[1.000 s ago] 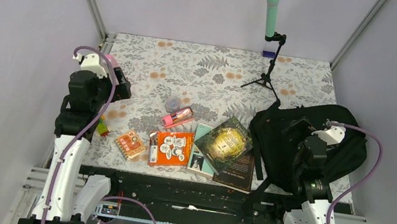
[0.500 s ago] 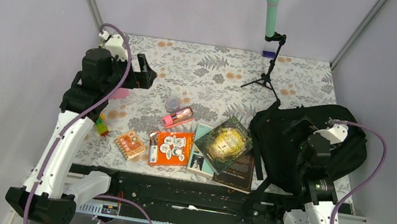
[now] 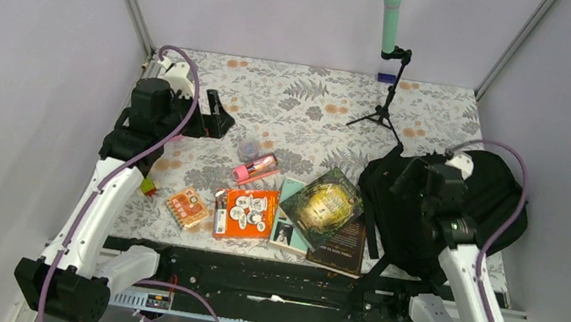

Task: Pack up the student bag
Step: Pick up the student bag at the center of the board.

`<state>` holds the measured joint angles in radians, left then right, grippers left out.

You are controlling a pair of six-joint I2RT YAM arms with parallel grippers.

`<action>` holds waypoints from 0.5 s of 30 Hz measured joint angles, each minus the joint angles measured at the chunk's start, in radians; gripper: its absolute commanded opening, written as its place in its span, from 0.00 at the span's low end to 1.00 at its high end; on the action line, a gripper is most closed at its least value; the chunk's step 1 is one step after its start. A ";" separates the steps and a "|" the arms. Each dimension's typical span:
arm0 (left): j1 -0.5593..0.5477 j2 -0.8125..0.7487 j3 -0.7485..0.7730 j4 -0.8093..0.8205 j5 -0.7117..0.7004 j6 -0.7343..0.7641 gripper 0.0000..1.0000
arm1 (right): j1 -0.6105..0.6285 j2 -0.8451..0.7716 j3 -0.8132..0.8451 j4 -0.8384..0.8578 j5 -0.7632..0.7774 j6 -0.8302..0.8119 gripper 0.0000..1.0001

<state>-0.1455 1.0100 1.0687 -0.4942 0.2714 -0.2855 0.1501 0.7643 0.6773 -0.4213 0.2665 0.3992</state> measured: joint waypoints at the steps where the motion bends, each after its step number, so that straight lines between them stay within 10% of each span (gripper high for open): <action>1: 0.000 0.000 0.000 0.001 0.005 -0.002 0.99 | 0.000 0.050 0.016 0.002 -0.025 0.001 0.93; 15: 0.014 0.003 0.000 0.004 0.025 -0.011 0.99 | 0.000 0.685 0.311 0.074 -0.162 0.024 0.79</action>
<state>-0.1310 1.0130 1.0687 -0.4904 0.2962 -0.2966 0.1501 1.4490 0.9886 -0.3477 0.1047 0.4229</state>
